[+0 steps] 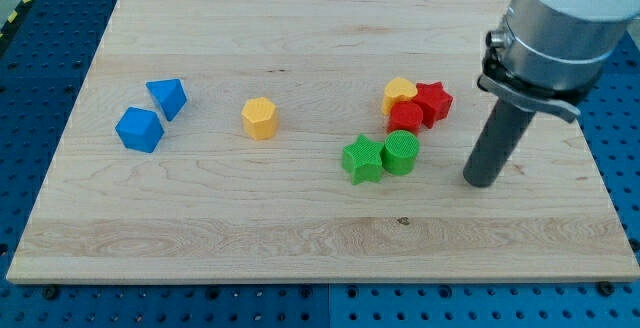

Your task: Separate the green blocks from red circle

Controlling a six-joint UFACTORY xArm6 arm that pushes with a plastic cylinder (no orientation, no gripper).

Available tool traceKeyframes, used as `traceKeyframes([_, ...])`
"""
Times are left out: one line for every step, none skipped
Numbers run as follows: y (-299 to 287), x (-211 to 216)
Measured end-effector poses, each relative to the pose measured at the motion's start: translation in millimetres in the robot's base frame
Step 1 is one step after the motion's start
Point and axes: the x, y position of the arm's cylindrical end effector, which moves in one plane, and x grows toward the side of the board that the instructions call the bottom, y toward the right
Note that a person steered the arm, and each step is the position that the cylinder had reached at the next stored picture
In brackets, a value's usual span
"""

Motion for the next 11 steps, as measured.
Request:
traceKeyframes([0, -25])
traceKeyframes([-11, -48])
traceKeyframes([-37, -50])
traceKeyframes([-62, -34])
traceKeyframes([-74, -17])
traceKeyframes([-75, -10])
traceKeyframes([-71, -10])
traceKeyframes([-56, -9])
traceKeyframes([-34, -9])
traceKeyframes([-34, -19])
traceKeyframes([-47, -31])
